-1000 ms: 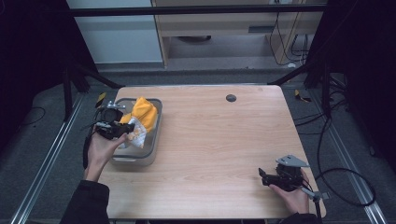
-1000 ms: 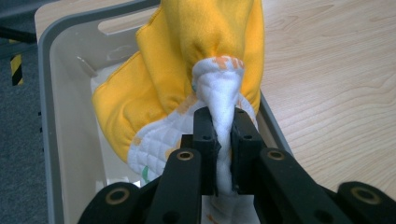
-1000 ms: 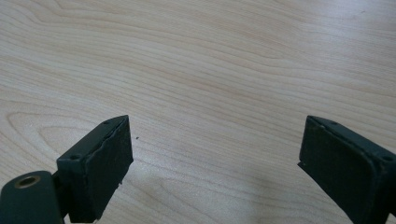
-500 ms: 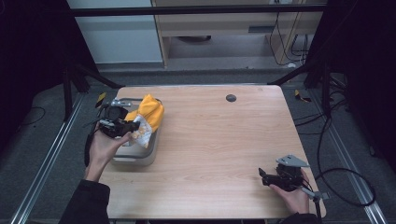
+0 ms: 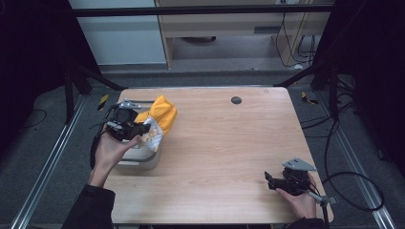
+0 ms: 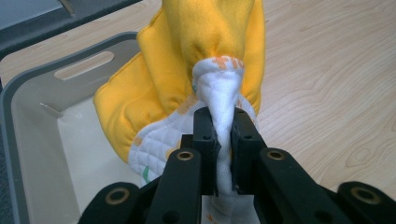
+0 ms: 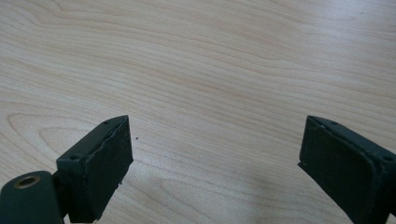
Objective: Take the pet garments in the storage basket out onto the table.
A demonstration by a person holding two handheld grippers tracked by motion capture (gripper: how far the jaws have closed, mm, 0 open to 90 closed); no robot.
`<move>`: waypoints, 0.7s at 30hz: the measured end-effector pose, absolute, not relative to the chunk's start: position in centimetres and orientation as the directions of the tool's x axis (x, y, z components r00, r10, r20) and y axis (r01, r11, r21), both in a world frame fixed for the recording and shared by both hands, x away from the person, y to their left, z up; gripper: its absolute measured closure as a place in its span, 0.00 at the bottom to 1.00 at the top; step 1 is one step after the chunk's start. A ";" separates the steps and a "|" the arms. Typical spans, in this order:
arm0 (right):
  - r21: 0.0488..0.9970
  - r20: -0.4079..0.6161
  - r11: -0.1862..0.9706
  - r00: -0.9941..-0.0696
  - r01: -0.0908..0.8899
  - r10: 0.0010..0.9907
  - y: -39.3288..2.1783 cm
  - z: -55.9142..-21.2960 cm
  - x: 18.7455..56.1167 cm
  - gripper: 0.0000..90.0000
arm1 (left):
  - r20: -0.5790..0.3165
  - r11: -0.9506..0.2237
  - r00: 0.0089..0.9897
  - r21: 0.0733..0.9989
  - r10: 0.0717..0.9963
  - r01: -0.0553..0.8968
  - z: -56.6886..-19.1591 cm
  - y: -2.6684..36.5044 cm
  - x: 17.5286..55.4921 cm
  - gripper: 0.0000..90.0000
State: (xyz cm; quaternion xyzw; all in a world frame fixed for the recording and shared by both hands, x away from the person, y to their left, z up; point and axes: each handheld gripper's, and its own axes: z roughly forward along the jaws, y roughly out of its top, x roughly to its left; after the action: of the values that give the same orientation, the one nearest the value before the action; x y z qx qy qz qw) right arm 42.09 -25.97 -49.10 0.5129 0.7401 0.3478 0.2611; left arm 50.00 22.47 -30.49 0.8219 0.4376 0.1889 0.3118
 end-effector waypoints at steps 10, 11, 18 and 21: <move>0.781 -0.026 0.230 -0.338 0.581 0.941 -26.0 -49.1 42.1 0.10 | 0.038 -0.450 0.587 0.683 0.809 0.575 -30.0 20.8 49.5 0.92; 0.781 -0.026 0.230 -0.338 0.581 0.941 -26.0 -49.1 42.1 0.10 | 0.038 -0.450 0.587 0.683 0.809 0.575 -30.0 20.8 49.5 0.92; 0.783 -0.026 0.227 -0.334 0.579 0.942 -26.0 -49.1 42.1 0.10 | 0.045 -0.482 0.623 0.678 0.781 0.555 -29.9 19.1 49.3 0.92; 0.784 -0.025 0.227 -0.336 0.577 0.941 -26.0 -49.0 42.1 0.10 | 0.048 -0.494 0.634 0.675 0.772 0.549 -30.0 18.5 49.3 0.92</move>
State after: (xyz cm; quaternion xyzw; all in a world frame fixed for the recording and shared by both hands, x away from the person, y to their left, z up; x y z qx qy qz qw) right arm 42.07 -26.00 -49.05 0.5139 0.7388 0.3497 0.2603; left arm 49.35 18.49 -29.99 0.8462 0.3901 0.1752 0.3179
